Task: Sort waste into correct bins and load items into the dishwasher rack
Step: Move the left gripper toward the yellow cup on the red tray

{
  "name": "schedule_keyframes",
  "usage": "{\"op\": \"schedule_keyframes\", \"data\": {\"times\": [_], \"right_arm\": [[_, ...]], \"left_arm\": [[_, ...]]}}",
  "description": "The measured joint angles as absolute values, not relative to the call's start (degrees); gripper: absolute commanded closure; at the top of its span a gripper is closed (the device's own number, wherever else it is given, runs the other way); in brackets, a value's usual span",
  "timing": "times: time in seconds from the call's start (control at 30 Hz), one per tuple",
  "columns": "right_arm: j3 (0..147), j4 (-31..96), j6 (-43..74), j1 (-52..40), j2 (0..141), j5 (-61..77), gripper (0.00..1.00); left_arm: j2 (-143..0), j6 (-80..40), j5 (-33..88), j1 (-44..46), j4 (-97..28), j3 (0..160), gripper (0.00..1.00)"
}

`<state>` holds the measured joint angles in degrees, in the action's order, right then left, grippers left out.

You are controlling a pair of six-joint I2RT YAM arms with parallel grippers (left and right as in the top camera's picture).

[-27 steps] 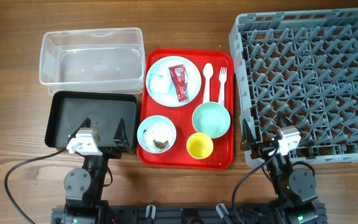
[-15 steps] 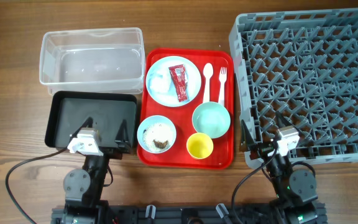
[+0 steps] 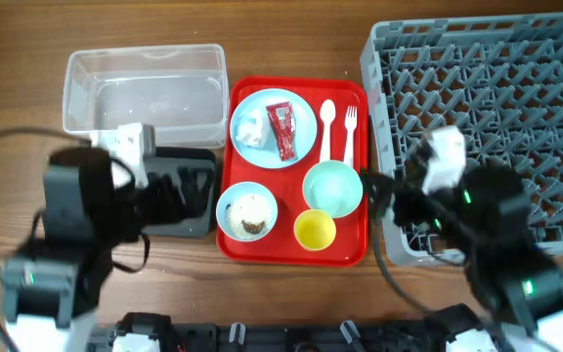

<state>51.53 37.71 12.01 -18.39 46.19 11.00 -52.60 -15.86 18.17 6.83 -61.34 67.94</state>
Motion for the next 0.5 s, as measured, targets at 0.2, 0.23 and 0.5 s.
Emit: {"op": "schedule_keyframes", "data": {"times": [0.2,0.23,0.5], "right_arm": [[56.6,41.4,12.6,-17.9,56.8,16.9,0.01],[57.4,42.0,14.6,-16.6,56.8,16.1,0.03],[58.3,49.3,20.9,1.3,56.8,16.1,0.04]], "left_arm": [[-64.1,-18.2,25.7,11.6,-66.2,74.0,0.21],[-66.2,-18.5,25.3,14.8,-66.2,73.8,0.22],[-87.8,-23.4,12.7,40.4,-60.7,72.7,0.49]]}}
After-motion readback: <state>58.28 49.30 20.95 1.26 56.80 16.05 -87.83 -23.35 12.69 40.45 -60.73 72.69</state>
